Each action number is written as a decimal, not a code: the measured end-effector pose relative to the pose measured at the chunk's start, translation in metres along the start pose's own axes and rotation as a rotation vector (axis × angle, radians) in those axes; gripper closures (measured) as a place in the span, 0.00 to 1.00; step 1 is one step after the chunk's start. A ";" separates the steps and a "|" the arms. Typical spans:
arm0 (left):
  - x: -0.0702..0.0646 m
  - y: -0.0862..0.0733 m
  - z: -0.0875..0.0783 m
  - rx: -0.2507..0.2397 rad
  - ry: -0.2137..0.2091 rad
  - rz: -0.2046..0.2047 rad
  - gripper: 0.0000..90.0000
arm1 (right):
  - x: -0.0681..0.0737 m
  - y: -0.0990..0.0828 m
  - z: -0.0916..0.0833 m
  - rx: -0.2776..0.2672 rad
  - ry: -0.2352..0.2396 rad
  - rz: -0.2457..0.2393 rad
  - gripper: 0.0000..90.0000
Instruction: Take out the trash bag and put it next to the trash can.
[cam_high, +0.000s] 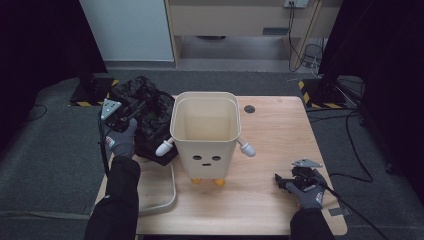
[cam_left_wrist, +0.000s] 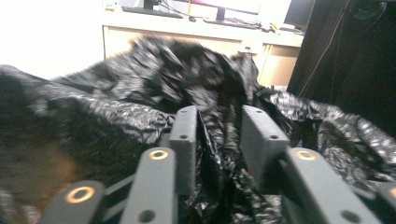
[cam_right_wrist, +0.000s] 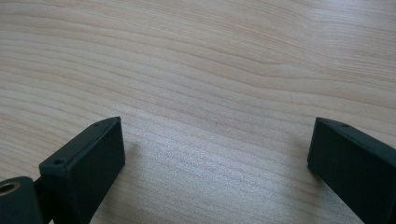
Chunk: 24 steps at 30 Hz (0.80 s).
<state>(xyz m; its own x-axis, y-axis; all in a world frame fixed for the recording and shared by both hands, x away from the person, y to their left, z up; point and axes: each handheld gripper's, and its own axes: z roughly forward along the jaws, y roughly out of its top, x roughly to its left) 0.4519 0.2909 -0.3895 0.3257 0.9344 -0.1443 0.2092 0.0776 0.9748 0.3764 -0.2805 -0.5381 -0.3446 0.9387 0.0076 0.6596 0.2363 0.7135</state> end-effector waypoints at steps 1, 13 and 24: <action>-0.001 0.001 -0.003 -0.002 -0.004 0.000 0.69 | 0.000 0.000 0.000 0.000 -0.002 0.000 0.05; -0.012 0.015 -0.049 -0.050 -0.061 0.042 0.54 | 0.000 0.000 0.000 0.000 -0.002 0.000 0.05; 0.002 -0.022 -0.098 0.020 -0.031 0.061 0.48 | 0.000 0.000 0.001 0.005 0.007 -0.012 0.02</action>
<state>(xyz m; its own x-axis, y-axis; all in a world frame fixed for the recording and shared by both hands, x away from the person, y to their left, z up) 0.3574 0.3247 -0.3945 0.3670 0.9258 -0.0906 0.2068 0.0138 0.9783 0.3772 -0.2799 -0.5387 -0.3569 0.9342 0.0040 0.6586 0.2486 0.7102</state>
